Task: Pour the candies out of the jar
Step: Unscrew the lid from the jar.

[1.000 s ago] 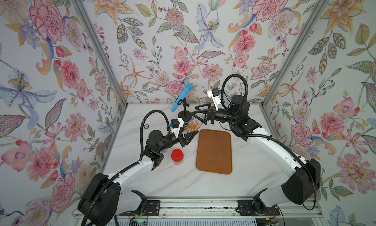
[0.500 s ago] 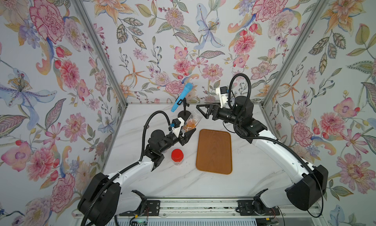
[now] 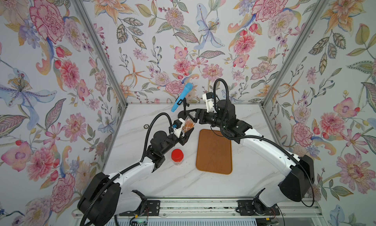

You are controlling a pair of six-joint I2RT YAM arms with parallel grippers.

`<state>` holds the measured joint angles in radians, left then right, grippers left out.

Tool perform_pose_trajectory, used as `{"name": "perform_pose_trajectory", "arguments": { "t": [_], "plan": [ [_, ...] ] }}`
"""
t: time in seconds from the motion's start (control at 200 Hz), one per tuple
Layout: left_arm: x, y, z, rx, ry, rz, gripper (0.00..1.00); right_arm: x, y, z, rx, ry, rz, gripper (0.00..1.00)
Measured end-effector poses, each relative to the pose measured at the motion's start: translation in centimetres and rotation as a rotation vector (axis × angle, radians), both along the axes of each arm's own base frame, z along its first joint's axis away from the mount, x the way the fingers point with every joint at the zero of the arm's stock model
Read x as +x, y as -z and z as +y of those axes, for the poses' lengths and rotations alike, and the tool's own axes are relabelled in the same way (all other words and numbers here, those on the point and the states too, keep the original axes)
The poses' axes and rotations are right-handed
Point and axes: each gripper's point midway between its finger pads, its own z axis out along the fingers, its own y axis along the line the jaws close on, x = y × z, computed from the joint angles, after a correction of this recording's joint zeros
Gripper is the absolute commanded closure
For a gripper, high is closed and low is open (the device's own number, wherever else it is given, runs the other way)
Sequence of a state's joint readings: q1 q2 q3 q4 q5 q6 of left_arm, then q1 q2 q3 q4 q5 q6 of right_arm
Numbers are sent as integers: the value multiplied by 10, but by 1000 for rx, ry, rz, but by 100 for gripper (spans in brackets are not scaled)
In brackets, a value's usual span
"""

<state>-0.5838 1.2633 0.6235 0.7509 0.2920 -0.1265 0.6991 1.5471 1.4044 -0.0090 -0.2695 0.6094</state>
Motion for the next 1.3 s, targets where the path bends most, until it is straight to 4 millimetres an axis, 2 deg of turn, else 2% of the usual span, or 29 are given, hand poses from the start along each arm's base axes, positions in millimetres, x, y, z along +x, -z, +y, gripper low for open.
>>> {"name": "perform_pose_trajectory", "arguments": {
  "t": [0.235, 0.37, 0.666, 0.941, 1.061, 1.301],
  "plan": [
    [0, 4, 2, 13, -14, 0, 100, 5, -1, -3, 7, 39, 4, 29],
    [-1, 4, 1, 14, -11, 0, 100, 8, -2, -5, 13, 57, 5, 40],
    [-2, 1, 3, 12, -14, -9, 100, 9, -2, -5, 17, 63, 7, 41],
    [-3, 0, 3, 10, -14, -10, 100, 8, -4, -4, 20, 56, 3, 54],
    [-6, -7, 3, -10, 1, -18, 100, 3, -14, -1, 49, -24, -29, 60],
    [-23, -39, -1, -143, 161, -53, 100, -24, -47, 1, 121, -329, -180, 68]
  ]
}}
